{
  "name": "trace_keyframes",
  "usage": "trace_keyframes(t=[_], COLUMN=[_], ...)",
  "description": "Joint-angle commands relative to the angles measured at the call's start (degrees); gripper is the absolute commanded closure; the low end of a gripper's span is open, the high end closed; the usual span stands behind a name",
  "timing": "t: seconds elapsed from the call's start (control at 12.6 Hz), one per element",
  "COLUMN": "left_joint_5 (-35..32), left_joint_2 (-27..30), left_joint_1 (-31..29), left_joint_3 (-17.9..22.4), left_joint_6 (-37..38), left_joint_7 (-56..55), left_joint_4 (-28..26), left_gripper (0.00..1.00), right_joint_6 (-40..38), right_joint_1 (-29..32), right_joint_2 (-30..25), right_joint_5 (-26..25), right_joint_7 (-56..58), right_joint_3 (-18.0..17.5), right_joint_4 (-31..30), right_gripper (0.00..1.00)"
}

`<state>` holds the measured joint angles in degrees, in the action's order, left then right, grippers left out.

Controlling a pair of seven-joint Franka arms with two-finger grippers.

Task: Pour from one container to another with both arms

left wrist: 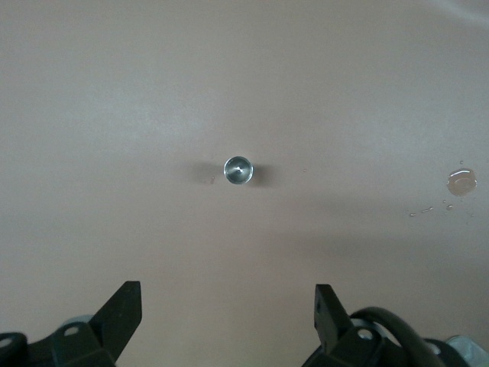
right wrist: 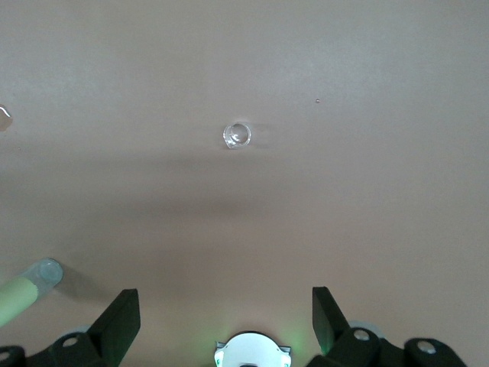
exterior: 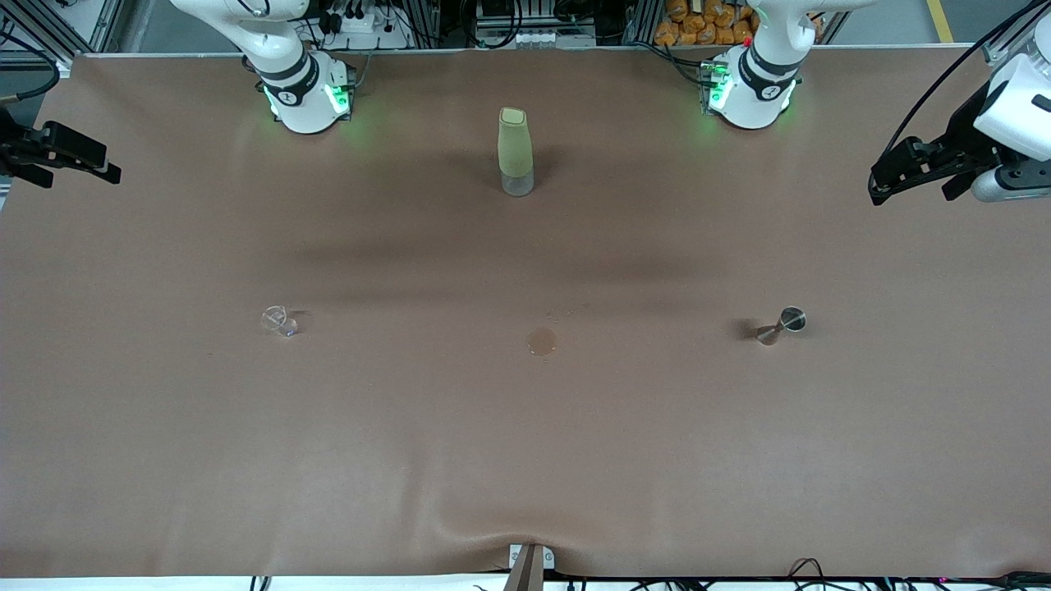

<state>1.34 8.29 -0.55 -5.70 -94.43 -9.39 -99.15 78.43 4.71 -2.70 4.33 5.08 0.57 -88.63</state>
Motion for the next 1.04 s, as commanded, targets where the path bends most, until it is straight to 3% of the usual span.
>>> trace_keyframes(t=[0.0,0.32,0.56,0.96], left_joint_5=[0.8,0.3,0.6,0.7], left_joint_2=[1.5,1.5,-1.0,-1.7], left_joint_1=[1.2,1.2,0.6,0.5], left_joint_3=[1.5,1.5,1.5,1.5], left_joint_6=[-0.6,0.6,3.6,3.8], left_joint_7=[-0.9,-0.9,-0.4,-0.3], left_joint_4=[-0.8,-0.6,3.4,3.8], left_gripper=[0.00,0.00,0.00,0.00], right_joint_6=[-0.5,-0.4,-0.2,0.1], right_joint_1=[1.6,1.8,1.2,1.3], right_joint_2=[0.5,0.5,0.5,0.6], right_joint_5=[-1.3,-2.2,-4.9,-4.3], right_joint_7=[-0.7,-0.5,-0.7,-0.8], right_joint_3=[-1.5,-1.6,-1.7,-1.7], right_joint_4=[1.2,1.0,1.1,0.9], right_gripper=[0.00,0.00,0.00,0.00])
